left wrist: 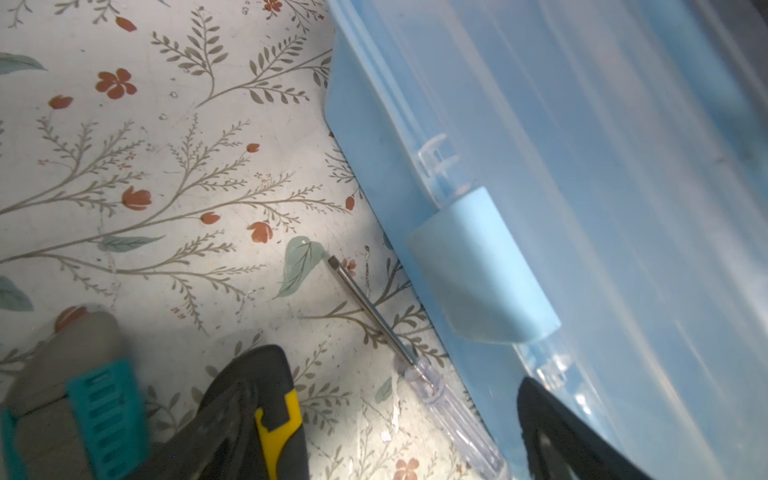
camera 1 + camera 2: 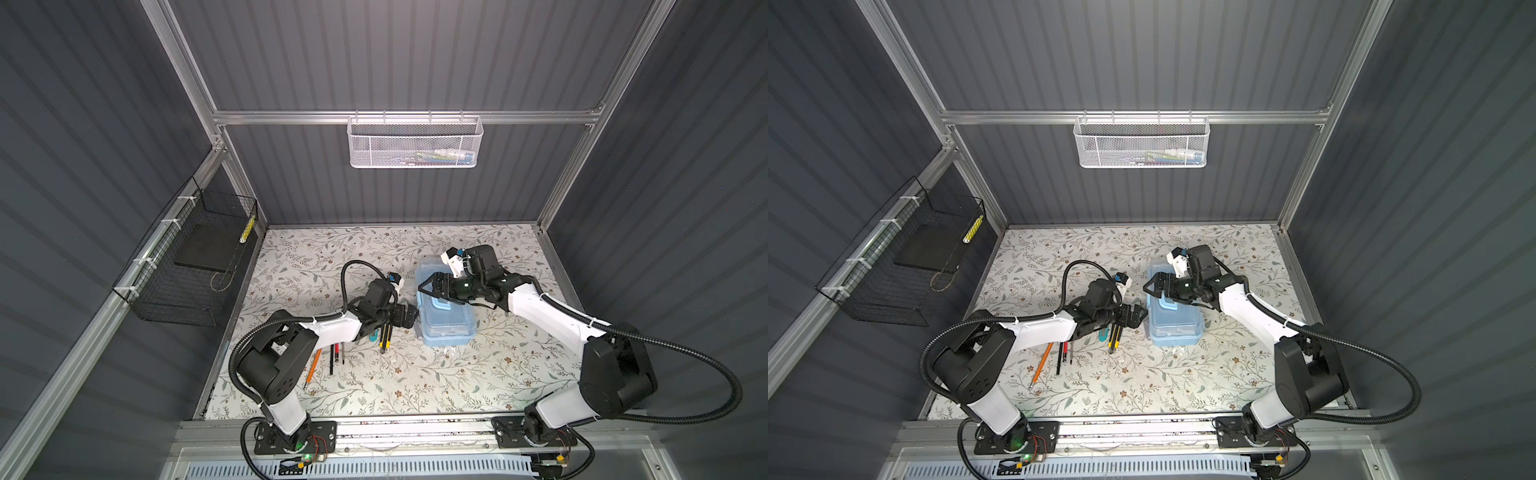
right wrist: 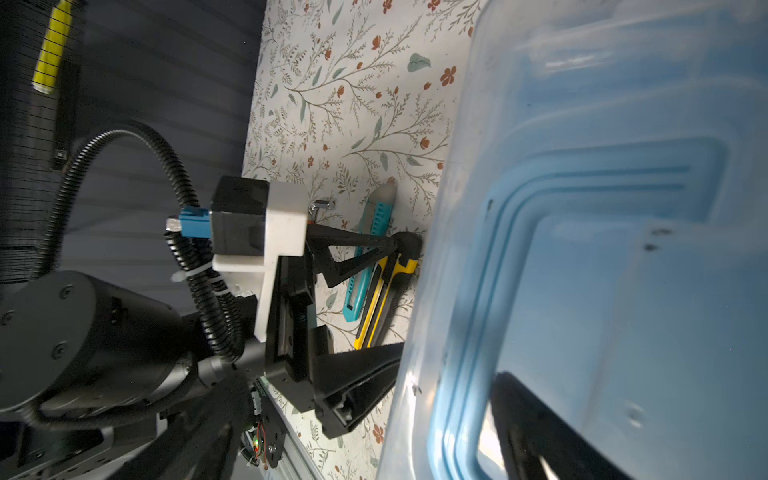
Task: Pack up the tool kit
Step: 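Lower the right gripper over the box handle while the left hovers nearby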
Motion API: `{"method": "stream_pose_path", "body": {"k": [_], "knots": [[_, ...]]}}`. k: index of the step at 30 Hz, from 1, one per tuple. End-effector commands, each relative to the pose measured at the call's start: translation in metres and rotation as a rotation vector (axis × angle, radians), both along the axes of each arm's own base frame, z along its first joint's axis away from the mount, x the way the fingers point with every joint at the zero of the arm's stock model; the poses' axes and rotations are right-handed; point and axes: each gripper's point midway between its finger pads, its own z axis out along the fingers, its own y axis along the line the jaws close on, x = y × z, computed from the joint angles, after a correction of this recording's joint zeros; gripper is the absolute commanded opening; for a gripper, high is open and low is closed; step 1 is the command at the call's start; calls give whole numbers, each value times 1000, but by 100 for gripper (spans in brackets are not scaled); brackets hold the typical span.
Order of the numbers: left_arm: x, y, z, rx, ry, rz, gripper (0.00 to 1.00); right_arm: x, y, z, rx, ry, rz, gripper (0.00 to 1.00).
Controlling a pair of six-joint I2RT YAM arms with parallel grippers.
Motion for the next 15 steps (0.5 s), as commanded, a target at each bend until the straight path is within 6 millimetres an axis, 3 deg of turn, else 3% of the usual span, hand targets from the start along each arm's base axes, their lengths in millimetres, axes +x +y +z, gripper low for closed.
{"method": "stream_pose_path", "body": {"k": [1, 9, 15], "knots": [[4, -5, 4, 13, -16, -19, 99, -5, 8, 35, 151, -40, 46, 92], [3, -3, -1, 28, -4, -13, 99, 0, -27, 39, 136, -59, -46, 89], [2, 4, 0, 55, -9, 3, 99, 2, -66, 33, -315, -152, -150, 84]]}}
